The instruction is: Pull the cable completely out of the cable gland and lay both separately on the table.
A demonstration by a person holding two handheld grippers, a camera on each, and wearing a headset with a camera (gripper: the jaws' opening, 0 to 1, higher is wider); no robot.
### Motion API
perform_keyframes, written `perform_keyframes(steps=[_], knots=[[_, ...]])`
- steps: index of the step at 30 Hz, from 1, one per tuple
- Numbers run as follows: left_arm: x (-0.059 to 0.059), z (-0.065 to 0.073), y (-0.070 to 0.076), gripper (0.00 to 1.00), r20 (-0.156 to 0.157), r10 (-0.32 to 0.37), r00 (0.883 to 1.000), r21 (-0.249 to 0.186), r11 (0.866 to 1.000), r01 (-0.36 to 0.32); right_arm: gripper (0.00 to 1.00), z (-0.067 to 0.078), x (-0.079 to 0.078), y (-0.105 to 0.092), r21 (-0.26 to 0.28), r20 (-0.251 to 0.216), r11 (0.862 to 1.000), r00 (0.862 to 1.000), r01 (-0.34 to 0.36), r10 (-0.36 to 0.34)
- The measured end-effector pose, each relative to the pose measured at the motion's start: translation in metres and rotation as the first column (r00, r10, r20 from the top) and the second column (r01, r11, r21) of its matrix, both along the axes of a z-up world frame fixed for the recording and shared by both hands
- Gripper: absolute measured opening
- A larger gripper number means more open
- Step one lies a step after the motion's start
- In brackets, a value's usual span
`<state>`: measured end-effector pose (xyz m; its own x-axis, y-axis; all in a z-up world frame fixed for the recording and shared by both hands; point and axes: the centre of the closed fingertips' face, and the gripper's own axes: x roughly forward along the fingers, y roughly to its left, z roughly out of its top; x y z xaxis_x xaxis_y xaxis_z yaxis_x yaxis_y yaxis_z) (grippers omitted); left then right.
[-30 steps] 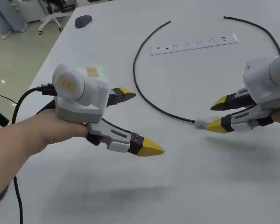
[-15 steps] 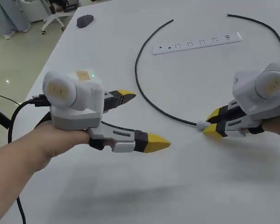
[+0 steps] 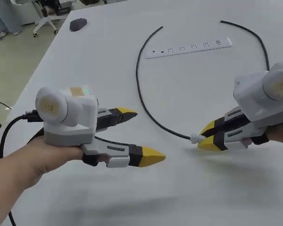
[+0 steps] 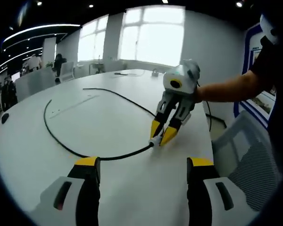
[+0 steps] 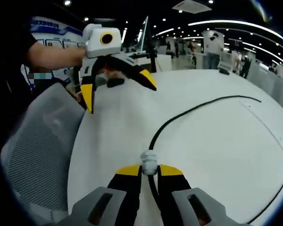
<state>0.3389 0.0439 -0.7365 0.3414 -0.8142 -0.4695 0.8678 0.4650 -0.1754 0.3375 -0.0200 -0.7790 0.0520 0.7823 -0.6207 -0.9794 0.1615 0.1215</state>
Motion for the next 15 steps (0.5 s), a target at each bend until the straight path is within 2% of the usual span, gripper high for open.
perform_keyframes(steps=[2, 4, 5, 6, 7, 8, 9, 12, 13, 14, 15], knots=[[-0.007, 0.002, -0.007, 0.59, -0.015, -0.009, 1.000, -0.026, 1.000, 0.009, 0.08, 0.012, -0.015, 0.001, 0.014, 0.009, 0.999, 0.999, -0.042, 0.042], [-0.018, 0.010, -0.022, 0.54, -0.060, -0.028, 0.998, -0.106, 0.994, 0.022, 0.07, 0.024, -0.032, 0.002, 0.013, 0.042, 0.997, 0.996, -0.078, 0.078], [-0.024, 0.014, -0.030, 0.54, -0.082, -0.039, 0.996, -0.145, 0.989, 0.027, 0.07, 0.030, -0.041, 0.003, 0.012, 0.059, 0.995, 0.994, -0.097, 0.096], [-0.030, 0.022, -0.038, 0.56, -0.112, -0.055, 0.992, -0.209, 0.978, 0.030, 0.07, 0.039, -0.047, 0.006, 0.022, 0.109, 0.993, 0.988, -0.116, 0.113], [-0.038, 0.027, -0.043, 0.56, -0.145, -0.086, 0.986, -0.243, 0.969, 0.049, 0.07, 0.043, -0.055, 0.008, 0.031, 0.104, 0.991, 0.986, -0.130, 0.126], [-0.045, 0.033, -0.048, 0.56, -0.146, -0.108, 0.983, -0.271, 0.960, 0.065, 0.07, 0.049, -0.062, 0.009, 0.029, 0.123, 0.990, 0.984, -0.137, 0.132], [-0.046, 0.033, -0.049, 0.55, -0.133, -0.104, 0.986, -0.259, 0.964, 0.067, 0.07, 0.054, -0.066, 0.011, 0.027, 0.161, 0.987, 0.975, -0.158, 0.152], [-0.061, 0.032, -0.055, 0.44, -0.169, -0.142, 0.975, -0.266, 0.959, 0.093, 0.07, 0.064, -0.082, 0.014, 0.030, 0.199, 0.983, 0.965, -0.182, 0.173], [-0.068, 0.028, -0.055, 0.40, -0.188, -0.160, 0.969, -0.254, 0.961, 0.109, 0.07, 0.067, -0.085, 0.015, 0.032, 0.209, 0.982, 0.962, -0.188, 0.177], [-0.069, 0.027, -0.056, 0.39, -0.183, -0.160, 0.970, -0.253, 0.961, 0.111, 0.07, 0.068, -0.087, 0.016, 0.029, 0.213, 0.982, 0.961, -0.189, 0.178], [-0.073, 0.027, -0.055, 0.39, -0.201, -0.169, 0.965, -0.265, 0.958, 0.112, 0.07, 0.069, -0.089, 0.015, 0.022, 0.224, 0.981, 0.957, -0.192, 0.182]])
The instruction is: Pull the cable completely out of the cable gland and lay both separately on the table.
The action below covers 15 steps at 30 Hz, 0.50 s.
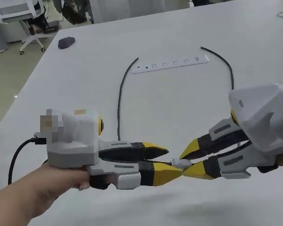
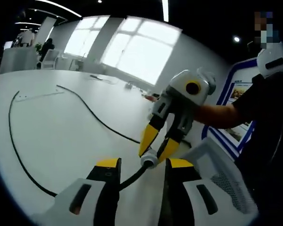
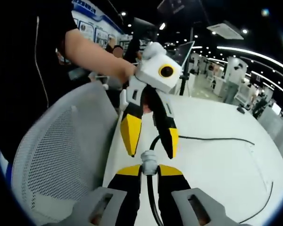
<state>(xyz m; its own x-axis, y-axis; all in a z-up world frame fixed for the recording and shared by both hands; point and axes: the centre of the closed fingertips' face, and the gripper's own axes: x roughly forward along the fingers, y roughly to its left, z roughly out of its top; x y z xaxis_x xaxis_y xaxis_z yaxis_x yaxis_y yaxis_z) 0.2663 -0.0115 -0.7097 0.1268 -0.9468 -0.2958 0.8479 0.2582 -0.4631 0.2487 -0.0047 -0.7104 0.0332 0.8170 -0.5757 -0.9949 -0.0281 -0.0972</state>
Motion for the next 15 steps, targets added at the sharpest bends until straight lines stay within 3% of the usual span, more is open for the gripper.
perform_keyframes(steps=[1, 8, 9, 11, 15], knots=[[-0.003, 0.000, 0.001, 0.39, -0.018, -0.005, 1.000, 0.001, 1.000, 0.005, 0.07, 0.000, -0.001, 0.000, -0.006, 0.005, 1.000, 1.000, -0.002, 0.002], [-0.015, 0.001, 0.001, 0.29, -0.032, -0.023, 0.999, -0.007, 1.000, 0.023, 0.07, 0.002, -0.010, -0.001, -0.015, 0.024, 1.000, 1.000, -0.012, 0.012], [-0.019, 0.002, 0.001, 0.28, -0.026, -0.039, 0.999, -0.012, 0.999, 0.039, 0.07, 0.002, -0.013, 0.000, -0.016, 0.032, 1.000, 0.999, -0.018, 0.019], [-0.022, 0.005, -0.001, 0.26, -0.050, -0.042, 0.998, -0.038, 0.998, 0.040, 0.07, 0.004, -0.016, 0.002, -0.015, 0.030, 1.000, 0.999, -0.025, 0.025], [-0.026, 0.007, -0.001, 0.18, -0.045, -0.053, 0.998, -0.039, 0.998, 0.051, 0.07, 0.004, -0.019, 0.003, -0.021, 0.047, 0.999, 0.998, -0.035, 0.036]])
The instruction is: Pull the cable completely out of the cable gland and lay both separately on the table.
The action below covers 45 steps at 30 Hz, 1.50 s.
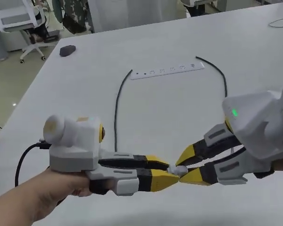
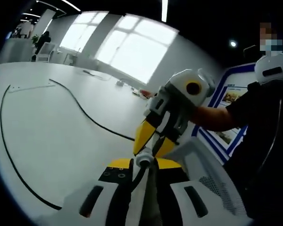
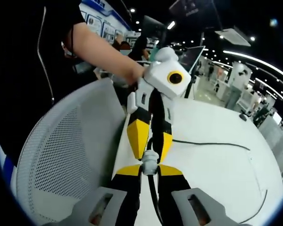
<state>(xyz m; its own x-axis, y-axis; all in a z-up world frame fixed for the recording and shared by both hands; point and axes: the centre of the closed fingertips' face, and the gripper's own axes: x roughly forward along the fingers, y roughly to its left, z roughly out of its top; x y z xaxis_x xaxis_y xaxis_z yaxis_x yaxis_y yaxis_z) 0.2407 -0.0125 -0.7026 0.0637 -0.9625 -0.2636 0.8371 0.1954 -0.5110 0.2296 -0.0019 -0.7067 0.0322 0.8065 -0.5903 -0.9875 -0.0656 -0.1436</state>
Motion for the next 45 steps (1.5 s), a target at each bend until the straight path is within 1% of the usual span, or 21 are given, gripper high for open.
perform_keyframes(steps=[1, 6, 11, 13, 14, 15, 17, 18, 19, 21, 22, 24, 30, 32, 35, 40, 41, 42, 43, 44, 45], knots=[[-0.002, 0.002, 0.000, 0.17, -0.008, -0.004, 1.000, -0.007, 1.000, 0.004, 0.07, 0.000, 0.000, 0.000, -0.001, -0.004, 1.000, 1.000, -0.001, 0.001], [-0.003, 0.003, 0.001, 0.16, -0.008, -0.005, 1.000, -0.009, 1.000, 0.005, 0.07, 0.002, -0.002, 0.000, 0.005, -0.004, 1.000, 1.000, -0.004, 0.004], [-0.005, 0.001, 0.000, 0.16, 0.012, -0.015, 1.000, 0.008, 1.000, 0.015, 0.07, -0.001, -0.003, 0.000, -0.006, -0.006, 1.000, 1.000, -0.012, 0.012], [-0.002, 0.000, 0.000, 0.16, 0.036, -0.010, 0.999, 0.018, 1.000, 0.009, 0.07, -0.002, -0.001, 0.000, -0.006, -0.002, 1.000, 1.000, -0.006, 0.006], [-0.001, -0.001, 0.000, 0.16, 0.027, 0.001, 1.000, 0.030, 1.000, -0.001, 0.08, -0.003, 0.001, 0.000, -0.004, 0.003, 1.000, 1.000, -0.005, 0.005], [-0.001, 0.000, 0.000, 0.16, 0.029, -0.005, 1.000, 0.038, 0.999, 0.004, 0.08, -0.003, 0.002, 0.000, 0.000, -0.008, 1.000, 1.000, -0.006, 0.006], [0.001, 0.001, 0.002, 0.15, 0.088, -0.023, 0.996, 0.051, 0.999, 0.018, 0.09, 0.001, 0.003, 0.003, 0.032, -0.063, 0.999, 0.998, 0.018, -0.016], [0.001, 0.004, 0.002, 0.15, 0.094, -0.028, 0.995, 0.050, 0.998, 0.024, 0.10, 0.004, 0.002, 0.003, 0.048, -0.147, 0.997, 0.988, 0.053, -0.045], [0.003, 0.005, 0.003, 0.15, 0.109, -0.026, 0.994, 0.050, 0.999, 0.021, 0.12, 0.006, 0.003, 0.003, 0.058, -0.184, 0.996, 0.981, 0.067, -0.055], [0.006, 0.011, 0.003, 0.15, 0.140, -0.024, 0.990, 0.040, 0.999, 0.019, 0.12, 0.010, 0.011, 0.000, 0.082, -0.215, 0.993, 0.974, 0.090, -0.071], [0.007, 0.014, 0.003, 0.15, 0.141, -0.023, 0.990, 0.032, 0.999, 0.018, 0.12, 0.011, 0.014, -0.002, 0.088, -0.220, 0.991, 0.972, 0.101, -0.079], [0.009, 0.018, 0.002, 0.15, 0.152, -0.023, 0.988, 0.026, 0.999, 0.020, 0.10, 0.015, 0.014, -0.002, 0.109, -0.270, 0.989, 0.960, 0.104, -0.071], [0.013, 0.019, -0.001, 0.15, 0.166, -0.038, 0.985, 0.028, 0.999, 0.033, 0.09, 0.016, 0.016, -0.002, 0.124, -0.305, 0.986, 0.950, 0.109, -0.067], [0.014, 0.017, -0.001, 0.15, 0.186, -0.046, 0.981, 0.036, 0.999, 0.040, 0.09, 0.015, 0.016, -0.002, 0.124, -0.323, 0.986, 0.944, 0.115, -0.069], [0.014, 0.015, -0.001, 0.15, 0.196, -0.050, 0.979, 0.042, 0.998, 0.043, 0.09, 0.014, 0.015, -0.002, 0.126, -0.331, 0.985, 0.941, 0.116, -0.069], [0.012, 0.013, -0.002, 0.15, 0.203, -0.066, 0.977, 0.055, 0.997, 0.056, 0.08, 0.014, 0.012, -0.002, 0.122, -0.378, 0.985, 0.924, 0.118, -0.064], [0.010, 0.012, -0.002, 0.15, 0.197, -0.071, 0.978, 0.057, 0.996, 0.061, 0.08, 0.013, 0.011, -0.002, 0.114, -0.378, 0.987, 0.924, 0.116, -0.064], [0.011, 0.011, -0.002, 0.15, 0.199, -0.069, 0.978, 0.059, 0.997, 0.058, 0.08, 0.013, 0.012, -0.002, 0.116, -0.340, 0.988, 0.939, 0.100, -0.055], [0.011, 0.011, -0.002, 0.15, 0.195, -0.068, 0.978, 0.059, 0.997, 0.058, 0.08, 0.013, 0.010, -0.001, 0.118, -0.328, 0.989, 0.943, 0.092, -0.049], [0.010, 0.011, -0.002, 0.15, 0.184, -0.068, 0.981, 0.057, 0.997, 0.059, 0.08, 0.014, 0.009, -0.001, 0.114, -0.334, 0.989, 0.941, 0.093, -0.050], [0.010, 0.011, -0.002, 0.15, 0.178, -0.064, 0.982, 0.053, 0.997, 0.055, 0.07, 0.014, 0.009, -0.002, 0.114, -0.301, 0.990, 0.953, 0.080, -0.042]])
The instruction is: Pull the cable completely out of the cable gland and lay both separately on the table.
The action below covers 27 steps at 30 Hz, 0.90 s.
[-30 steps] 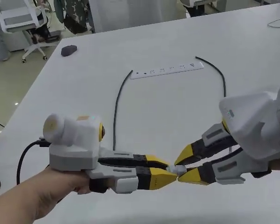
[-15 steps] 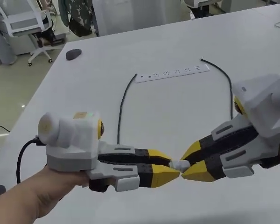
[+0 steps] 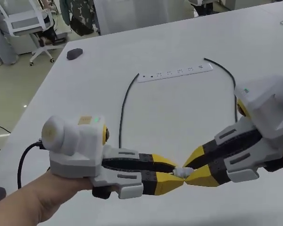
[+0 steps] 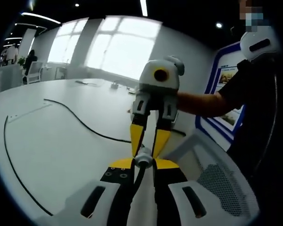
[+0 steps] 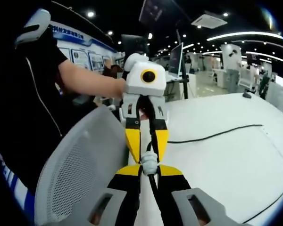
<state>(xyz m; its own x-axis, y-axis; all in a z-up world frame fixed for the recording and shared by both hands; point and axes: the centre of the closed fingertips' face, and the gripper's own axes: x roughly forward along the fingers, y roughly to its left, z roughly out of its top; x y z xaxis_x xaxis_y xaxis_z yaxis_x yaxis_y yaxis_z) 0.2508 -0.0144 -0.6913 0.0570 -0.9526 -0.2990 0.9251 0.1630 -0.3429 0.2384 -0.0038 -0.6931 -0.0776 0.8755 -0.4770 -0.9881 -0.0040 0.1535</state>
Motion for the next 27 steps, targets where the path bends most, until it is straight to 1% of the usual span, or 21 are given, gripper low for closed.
perform_keyframes(steps=[1, 2, 3, 4, 5, 7, 8, 10, 11, 12, 14, 16, 17, 18, 19, 20, 21, 23, 24, 26, 27], knots=[[0.001, 0.000, 0.001, 0.15, -0.026, 0.011, 1.000, -0.004, 1.000, -0.011, 0.07, 0.000, 0.001, 0.000, -0.002, 0.043, 1.000, 0.999, -0.016, 0.016], [0.002, 0.002, 0.001, 0.15, -0.077, 0.033, 0.997, -0.017, 0.999, -0.034, 0.07, 0.002, 0.002, 0.001, 0.000, 0.106, 1.000, 0.994, -0.031, 0.031], [0.005, 0.002, 0.002, 0.15, -0.096, 0.048, 0.994, -0.024, 0.998, -0.050, 0.07, 0.003, 0.004, 0.001, -0.002, 0.152, 0.999, 0.988, -0.037, 0.037], [0.006, 0.002, 0.002, 0.15, -0.172, 0.077, 0.982, -0.029, 0.996, -0.084, 0.07, 0.004, 0.005, 0.001, -0.013, 0.222, 0.998, 0.973, -0.057, 0.059], [0.006, 0.002, 0.003, 0.15, -0.190, 0.078, 0.979, -0.035, 0.996, -0.086, 0.07, 0.004, 0.005, 0.001, -0.017, 0.256, 0.997, 0.964, -0.069, 0.071], [0.009, 0.002, 0.003, 0.15, -0.232, 0.094, 0.968, -0.046, 0.993, -0.107, 0.07, 0.006, 0.006, 0.002, -0.026, 0.353, 0.996, 0.931, -0.090, 0.093], [0.007, 0.002, 0.003, 0.15, -0.271, 0.091, 0.958, -0.046, 0.993, -0.107, 0.07, 0.005, 0.003, 0.002, -0.034, 0.385, 0.994, 0.917, -0.104, 0.109], [0.006, 0.001, 0.003, 0.15, -0.256, 0.085, 0.963, -0.043, 0.994, -0.100, 0.07, 0.003, 0.001, 0.002, -0.045, 0.391, 0.994, 0.913, -0.104, 0.114], [0.004, 0.000, 0.003, 0.15, -0.273, 0.084, 0.958, -0.041, 0.994, -0.099, 0.07, 0.003, 0.000, 0.002, -0.049, 0.401, 0.993, 0.908, -0.110, 0.120], [0.004, 0.000, 0.002, 0.15, -0.272, 0.084, 0.959, -0.041, 0.994, -0.099, 0.07, 0.002, 0.000, 0.002, -0.057, 0.417, 0.992, 0.900, -0.113, 0.126], [0.002, 0.000, 0.001, 0.15, -0.288, 0.083, 0.954, -0.042, 0.994, -0.099, 0.07, 0.002, 0.001, 0.001, -0.059, 0.418, 0.992, 0.900, -0.113, 0.128], [0.002, 0.000, 0.000, 0.15, -0.251, 0.086, 0.964, -0.048, 0.994, -0.101, 0.08, 0.001, 0.004, -0.001, -0.076, 0.425, 0.992, 0.896, -0.106, 0.128], [0.001, -0.001, -0.001, 0.15, -0.232, 0.079, 0.969, -0.043, 0.995, -0.091, 0.08, 0.000, 0.003, -0.001, -0.084, 0.405, 0.991, 0.906, -0.101, 0.126], [0.001, 0.000, -0.001, 0.15, -0.150, 0.061, 0.987, -0.040, 0.997, -0.068, 0.08, 0.000, 0.001, -0.003, -0.082, 0.316, 0.995, 0.945, -0.060, 0.083], [0.001, 0.001, -0.002, 0.15, -0.073, 0.049, 0.996, -0.044, 0.998, -0.053, 0.10, 0.003, -0.001, -0.004, -0.060, 0.249, 0.997, 0.967, -0.044, 0.058], [0.001, -0.001, 0.001, 0.15, -0.044, 0.045, 0.998, -0.029, 0.999, -0.046, 0.12, 0.006, -0.002, -0.004, -0.039, 0.180, 0.999, 0.983, -0.029, 0.035], [0.002, 0.001, 0.002, 0.15, -0.023, 0.046, 0.999, -0.038, 0.998, -0.047, 0.15, 0.009, -0.003, -0.006, -0.012, 0.088, 1.000, 0.996, -0.006, 0.007], [0.003, 0.004, 0.004, 0.15, 0.005, 0.049, 0.999, -0.047, 0.998, -0.048, 0.18, 0.013, 0.002, -0.008, 0.028, 0.034, 0.999, 0.999, 0.025, -0.026], [0.003, 0.012, 0.003, 0.15, 0.033, 0.045, 0.998, -0.087, 0.995, -0.042, 0.17, 0.015, 0.006, -0.010, 0.054, -0.004, 0.997, 0.999, 0.050, -0.050], [0.003, 0.021, 0.003, 0.15, 0.040, 0.049, 0.998, -0.118, 0.992, -0.044, 0.15, 0.018, 0.007, -0.011, 0.088, -0.101, 0.993, 0.992, 0.082, -0.073], [0.003, 0.022, 0.003, 0.15, 0.055, 0.052, 0.997, -0.116, 0.992, -0.046, 0.14, 0.020, 0.008, -0.010, 0.112, -0.125, 0.989, 0.989, 0.095, -0.081]])
